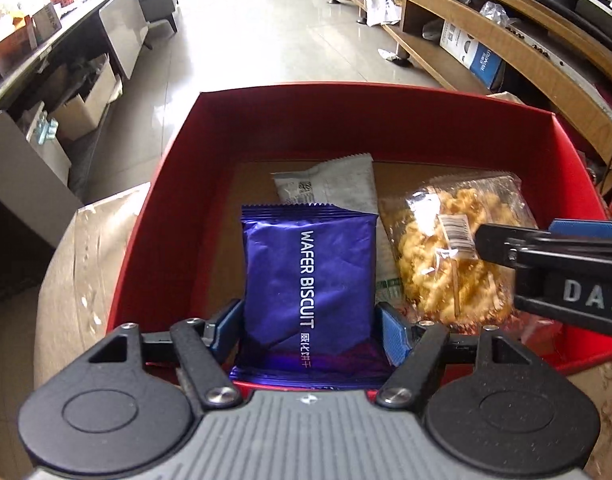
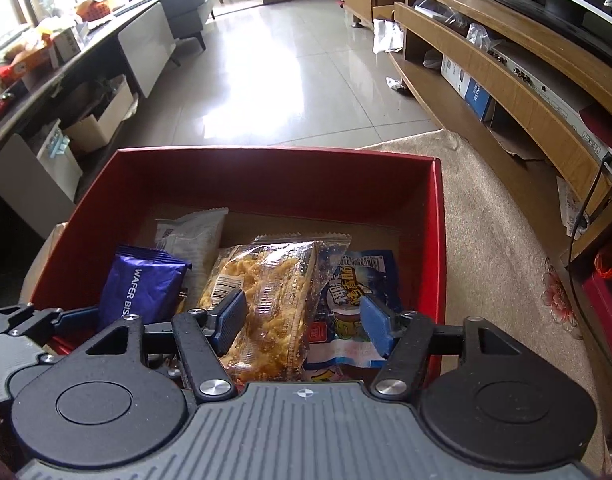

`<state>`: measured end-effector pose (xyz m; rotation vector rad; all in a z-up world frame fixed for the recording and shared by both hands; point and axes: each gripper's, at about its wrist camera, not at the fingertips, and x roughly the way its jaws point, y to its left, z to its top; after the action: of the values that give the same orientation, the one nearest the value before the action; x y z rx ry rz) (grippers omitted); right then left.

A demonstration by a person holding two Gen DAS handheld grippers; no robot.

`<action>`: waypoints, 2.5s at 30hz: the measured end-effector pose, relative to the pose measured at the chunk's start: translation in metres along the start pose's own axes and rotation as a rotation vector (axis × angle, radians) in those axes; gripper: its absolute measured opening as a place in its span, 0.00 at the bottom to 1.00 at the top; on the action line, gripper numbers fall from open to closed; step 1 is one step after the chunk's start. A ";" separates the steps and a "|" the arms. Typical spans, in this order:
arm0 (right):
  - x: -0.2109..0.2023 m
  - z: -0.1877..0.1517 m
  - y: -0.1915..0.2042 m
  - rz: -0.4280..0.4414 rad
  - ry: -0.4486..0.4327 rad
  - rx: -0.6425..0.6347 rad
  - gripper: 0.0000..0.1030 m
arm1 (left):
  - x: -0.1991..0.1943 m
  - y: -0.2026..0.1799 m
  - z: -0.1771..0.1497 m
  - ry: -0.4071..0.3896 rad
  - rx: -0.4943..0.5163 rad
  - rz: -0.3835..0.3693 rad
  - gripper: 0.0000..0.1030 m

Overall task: Organize snacks
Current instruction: 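Carry both packs into the red box and open both tools, then grasp the white-red spicy strip pack with the left tool while the right tool grasps the red candy bag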

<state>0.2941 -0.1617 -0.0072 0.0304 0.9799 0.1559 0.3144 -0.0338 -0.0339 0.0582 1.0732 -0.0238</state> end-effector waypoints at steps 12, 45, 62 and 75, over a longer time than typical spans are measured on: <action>-0.019 0.000 0.013 0.002 -0.031 -0.043 0.72 | -0.021 0.008 -0.009 -0.009 -0.067 -0.048 0.65; -0.052 -0.007 0.016 0.014 -0.130 -0.045 0.76 | -0.048 0.009 -0.013 -0.067 -0.092 -0.061 0.67; -0.061 -0.021 0.012 0.009 -0.106 -0.037 0.78 | -0.065 0.020 -0.028 -0.082 -0.109 -0.078 0.67; -0.082 -0.043 0.012 0.023 -0.097 -0.029 0.80 | -0.085 0.033 -0.063 -0.066 -0.113 -0.087 0.69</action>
<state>0.2117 -0.1642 0.0376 0.0222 0.8805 0.1881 0.2199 0.0017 0.0119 -0.0905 1.0086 -0.0434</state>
